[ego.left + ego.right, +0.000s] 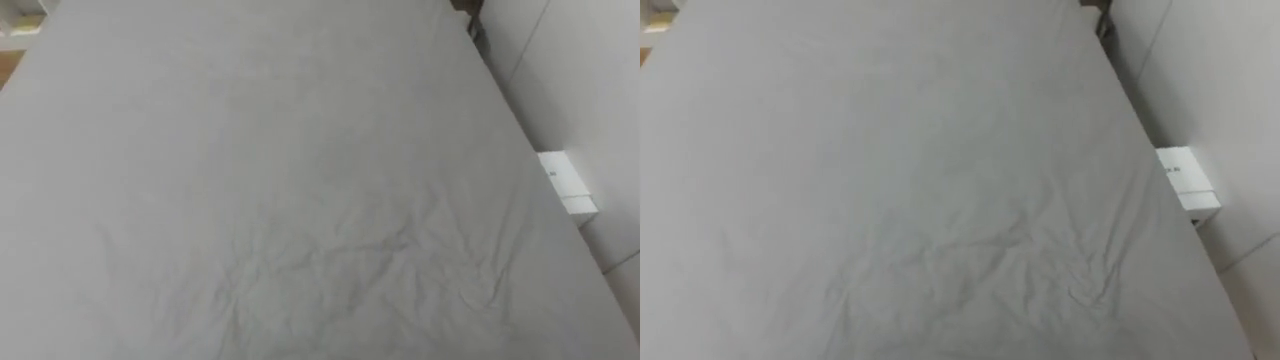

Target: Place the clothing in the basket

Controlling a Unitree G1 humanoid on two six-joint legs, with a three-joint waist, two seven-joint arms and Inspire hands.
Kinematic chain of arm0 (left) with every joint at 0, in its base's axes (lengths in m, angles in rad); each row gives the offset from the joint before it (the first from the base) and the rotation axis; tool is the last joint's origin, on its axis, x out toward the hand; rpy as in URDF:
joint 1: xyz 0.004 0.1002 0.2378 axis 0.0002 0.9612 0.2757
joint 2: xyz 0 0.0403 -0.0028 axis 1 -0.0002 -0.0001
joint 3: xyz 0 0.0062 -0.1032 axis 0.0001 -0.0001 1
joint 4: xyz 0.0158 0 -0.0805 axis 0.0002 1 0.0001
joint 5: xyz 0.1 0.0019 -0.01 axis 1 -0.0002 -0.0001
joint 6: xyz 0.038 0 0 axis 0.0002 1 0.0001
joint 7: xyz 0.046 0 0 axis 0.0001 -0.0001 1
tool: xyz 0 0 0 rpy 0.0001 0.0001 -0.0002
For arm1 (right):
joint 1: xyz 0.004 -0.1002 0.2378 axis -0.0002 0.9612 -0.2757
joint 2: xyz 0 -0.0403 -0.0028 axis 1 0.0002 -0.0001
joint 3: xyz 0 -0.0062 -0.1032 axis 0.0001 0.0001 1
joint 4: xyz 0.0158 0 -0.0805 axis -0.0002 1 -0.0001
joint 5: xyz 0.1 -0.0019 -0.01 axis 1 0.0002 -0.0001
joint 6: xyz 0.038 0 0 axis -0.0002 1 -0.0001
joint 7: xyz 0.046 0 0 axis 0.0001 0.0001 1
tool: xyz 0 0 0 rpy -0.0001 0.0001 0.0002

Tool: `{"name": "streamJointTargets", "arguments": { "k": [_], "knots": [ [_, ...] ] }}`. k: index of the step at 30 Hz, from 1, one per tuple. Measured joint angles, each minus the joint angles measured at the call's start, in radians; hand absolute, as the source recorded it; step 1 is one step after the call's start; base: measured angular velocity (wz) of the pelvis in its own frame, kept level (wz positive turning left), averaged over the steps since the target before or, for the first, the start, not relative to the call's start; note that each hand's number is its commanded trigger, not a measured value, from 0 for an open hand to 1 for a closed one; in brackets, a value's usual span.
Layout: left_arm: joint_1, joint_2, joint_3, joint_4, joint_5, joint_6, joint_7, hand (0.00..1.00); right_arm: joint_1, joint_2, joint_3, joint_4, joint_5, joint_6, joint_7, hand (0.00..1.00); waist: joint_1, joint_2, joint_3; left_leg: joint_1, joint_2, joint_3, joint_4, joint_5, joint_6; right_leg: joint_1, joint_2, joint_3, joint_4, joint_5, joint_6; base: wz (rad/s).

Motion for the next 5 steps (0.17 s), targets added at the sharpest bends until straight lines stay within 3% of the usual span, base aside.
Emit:
{"name": "streamJointTargets", "arguments": {
  "k": [5],
  "knots": [
    [0.002,-0.006,-0.008,-0.023,0.021,-0.002,-0.013,0.00,0.010,-0.002,0.057,0.000,0.000,0.025,-0.003,0.00,0.020,-0.011,-0.0024,-0.001,-0.002,-0.019,0.000,0.008,-0.003,0.007,0.001,-0.003,-0.002,-0.001,-0.001,0.11]
  ]
}}
